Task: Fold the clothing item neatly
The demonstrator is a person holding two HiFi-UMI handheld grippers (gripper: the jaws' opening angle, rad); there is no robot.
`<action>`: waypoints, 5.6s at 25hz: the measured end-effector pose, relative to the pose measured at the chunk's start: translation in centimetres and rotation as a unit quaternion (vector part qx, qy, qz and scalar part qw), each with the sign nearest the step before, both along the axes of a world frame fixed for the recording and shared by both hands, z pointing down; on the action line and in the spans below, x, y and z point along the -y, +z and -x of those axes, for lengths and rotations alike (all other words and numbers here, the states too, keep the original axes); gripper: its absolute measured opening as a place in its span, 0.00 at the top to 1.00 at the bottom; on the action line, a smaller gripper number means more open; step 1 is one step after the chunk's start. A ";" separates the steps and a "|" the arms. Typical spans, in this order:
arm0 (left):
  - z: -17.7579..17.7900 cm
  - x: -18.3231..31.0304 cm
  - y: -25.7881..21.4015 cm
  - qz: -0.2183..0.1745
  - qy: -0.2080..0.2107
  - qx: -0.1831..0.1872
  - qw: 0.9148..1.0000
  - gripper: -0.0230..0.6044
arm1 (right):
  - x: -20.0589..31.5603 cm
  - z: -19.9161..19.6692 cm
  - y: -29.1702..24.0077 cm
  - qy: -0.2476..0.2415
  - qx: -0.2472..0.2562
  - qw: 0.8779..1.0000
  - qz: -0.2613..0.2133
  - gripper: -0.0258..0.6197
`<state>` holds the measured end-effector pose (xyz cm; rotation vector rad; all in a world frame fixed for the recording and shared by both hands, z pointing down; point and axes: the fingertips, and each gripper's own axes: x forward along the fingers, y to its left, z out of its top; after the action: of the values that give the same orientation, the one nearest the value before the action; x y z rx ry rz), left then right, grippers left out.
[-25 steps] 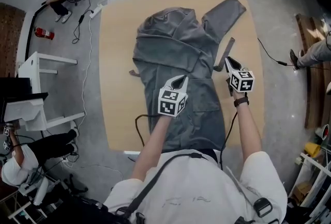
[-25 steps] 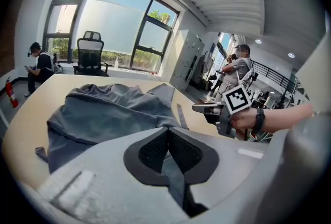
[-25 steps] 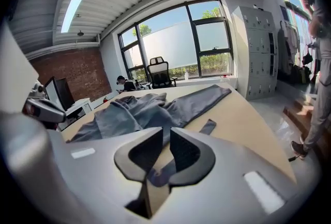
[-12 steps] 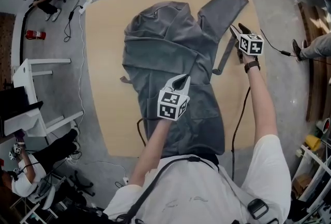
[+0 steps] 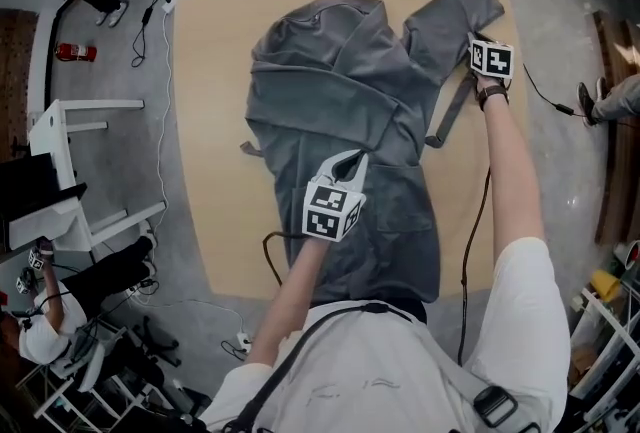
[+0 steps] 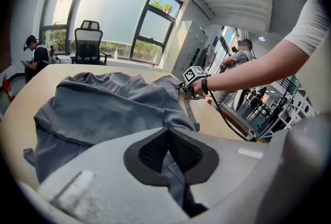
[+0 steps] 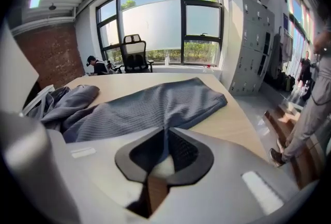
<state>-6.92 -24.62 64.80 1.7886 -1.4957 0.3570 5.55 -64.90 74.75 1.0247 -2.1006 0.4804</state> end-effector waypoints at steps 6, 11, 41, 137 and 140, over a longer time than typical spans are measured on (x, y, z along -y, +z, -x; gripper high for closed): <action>1.7 -0.7 -0.9 -0.014 -0.029 -0.013 0.999 0.96 | -2.1 0.3 -6.3 -0.011 0.101 0.993 -0.062 0.91; 4.5 -2.2 -2.5 -0.033 -0.067 -0.014 0.997 0.96 | -8.3 5.3 -15.2 -0.115 0.123 0.975 -0.144 0.91; 5.7 3.0 -0.7 -0.031 -0.034 0.028 0.999 0.85 | -38.6 8.5 -11.2 -0.260 0.118 0.958 -0.029 0.62; -11.7 -38.9 8.0 0.100 0.064 0.248 0.961 0.56 | -72.5 -14.2 0.1 -0.463 -0.062 0.884 0.010 0.45; -13.6 -39.6 9.8 0.106 0.127 0.248 0.954 0.53 | -72.6 -14.6 2.0 -0.480 -0.099 0.872 0.002 0.48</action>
<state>6.64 14.93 74.55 1.7971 -1.4787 1.1241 20.18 7.66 76.79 -0.0658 -2.1049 -0.1254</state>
